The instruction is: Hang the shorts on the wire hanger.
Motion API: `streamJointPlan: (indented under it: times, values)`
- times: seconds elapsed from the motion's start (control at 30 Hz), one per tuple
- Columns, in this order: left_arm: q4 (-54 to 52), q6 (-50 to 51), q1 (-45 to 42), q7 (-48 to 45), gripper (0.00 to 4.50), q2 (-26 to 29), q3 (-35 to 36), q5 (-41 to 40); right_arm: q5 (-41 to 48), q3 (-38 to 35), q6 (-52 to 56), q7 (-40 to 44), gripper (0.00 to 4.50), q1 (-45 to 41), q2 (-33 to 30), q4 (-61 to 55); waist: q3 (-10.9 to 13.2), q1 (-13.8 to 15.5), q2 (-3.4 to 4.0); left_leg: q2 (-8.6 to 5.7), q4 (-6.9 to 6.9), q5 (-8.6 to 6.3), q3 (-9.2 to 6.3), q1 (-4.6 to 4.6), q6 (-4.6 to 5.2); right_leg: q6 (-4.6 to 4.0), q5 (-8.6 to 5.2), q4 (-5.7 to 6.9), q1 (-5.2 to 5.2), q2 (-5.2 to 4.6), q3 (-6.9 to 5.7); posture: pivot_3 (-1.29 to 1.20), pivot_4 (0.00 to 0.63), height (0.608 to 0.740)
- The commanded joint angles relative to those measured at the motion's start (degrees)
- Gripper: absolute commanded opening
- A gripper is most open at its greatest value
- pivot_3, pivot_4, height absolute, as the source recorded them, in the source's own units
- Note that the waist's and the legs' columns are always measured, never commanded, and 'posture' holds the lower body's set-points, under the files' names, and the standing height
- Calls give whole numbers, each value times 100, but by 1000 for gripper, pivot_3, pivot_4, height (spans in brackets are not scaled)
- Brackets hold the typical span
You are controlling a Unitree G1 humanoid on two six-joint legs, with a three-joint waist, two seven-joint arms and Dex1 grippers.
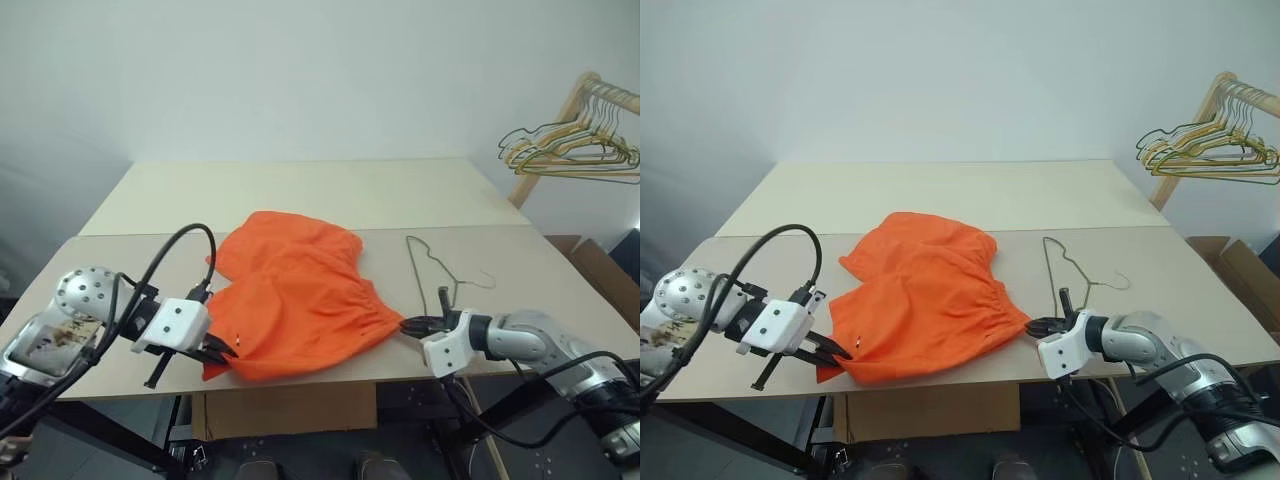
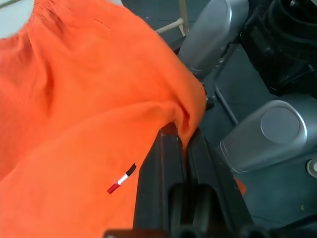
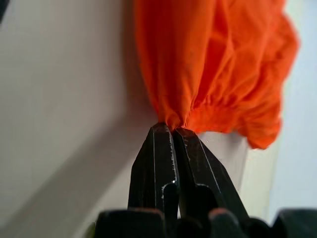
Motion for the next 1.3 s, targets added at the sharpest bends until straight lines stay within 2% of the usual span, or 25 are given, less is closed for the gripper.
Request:
streamJointPlan:
  times: [0.03,0.13,0.2,0.27,0.43,0.6,0.63,0.73,0.83,0.93,1.07,1.2,1.3]
  values:
    - [-466,168,132,9,51,76,-83,217,253,-415,377,289,0,322,-347,-675,-1,0,0,-1,0,-3,0,-4,-3,2,1,7,-7,0,1,63,0,740]
    - [-647,144,459,-311,51,388,27,189,580,-617,641,480,0,874,-492,-1399,-10,-10,-10,3,-4,-22,-6,-41,3,15,-19,27,-48,14,1,45,0,740]
    - [-628,-69,586,-419,51,716,-4,88,713,-700,843,526,0,1244,-443,-1876,-10,-25,-12,2,-2,-32,-8,-70,10,10,-21,72,-93,19,4,40,0,740]
    - [-612,-108,600,-431,51,785,-11,38,629,-715,1053,473,0,1477,-291,-2153,-9,-14,-12,4,-2,-41,-13,-66,26,9,-35,83,-94,24,-2,40,0,740]
    - [-279,-349,253,-154,51,239,-144,559,136,-890,1591,71,0,1427,183,-2181,-6,-6,-7,3,17,-40,-11,-60,24,0,-64,89,-86,24,-3,39,0,740]
    - [-173,-398,144,-411,51,202,-280,490,446,-872,1661,600,0,1470,-54,-2281,-5,-14,-7,4,64,-40,-9,-65,22,5,-56,92,-79,20,-1,39,0,740]
    - [-189,-417,170,-427,18,275,-317,414,474,-870,1600,628,263,1499,-77,-2307,-5,-14,-8,4,68,-40,-7,-64,22,5,-56,91,-76,17,0,39,0,740]
    - [-133,-420,130,-431,674,543,-404,106,854,-1043,1805,843,1138,1734,-150,-2616,-4,-13,-12,6,70,-41,-7,-69,22,6,-56,91,-80,16,-2,40,0,740]
    - [316,-492,-168,-431,1619,529,-272,-81,1591,-1545,2336,1179,2171,2280,-338,-3085,0,18,-5,7,68,-44,-8,-70,22,8,-55,94,-81,17,-3,57,0,740]
    - [902,-246,-743,-431,2614,283,-93,-207,2602,-2330,3338,1302,3187,2821,-243,-3573,1,97,-12,6,69,-44,-17,-74,22,12,-54,94,-79,19,-13,71,0,740]
    - [1311,432,-1495,112,3828,-532,266,-542,3373,-3175,5068,792,4480,2797,232,-3801,0,141,-14,6,86,-44,-17,-75,21,19,-49,93,-74,20,-12,79,0,740]
    - [1183,1738,-2121,1511,3828,-1751,468,-892,3210,-3171,7666,-347,4480,1814,784,-3623,-2,134,-20,5,112,-43,-16,-88,19,27,-39,92,-73,19,-9,74,0,740]
    - [1069,2011,-2276,1895,3828,-2270,367,-761,3175,-2805,9390,-781,4480,979,1025,-3352,-2,68,-21,0,112,-42,-13,-87,19,35,-12,89,-74,19,4,55,0,740]
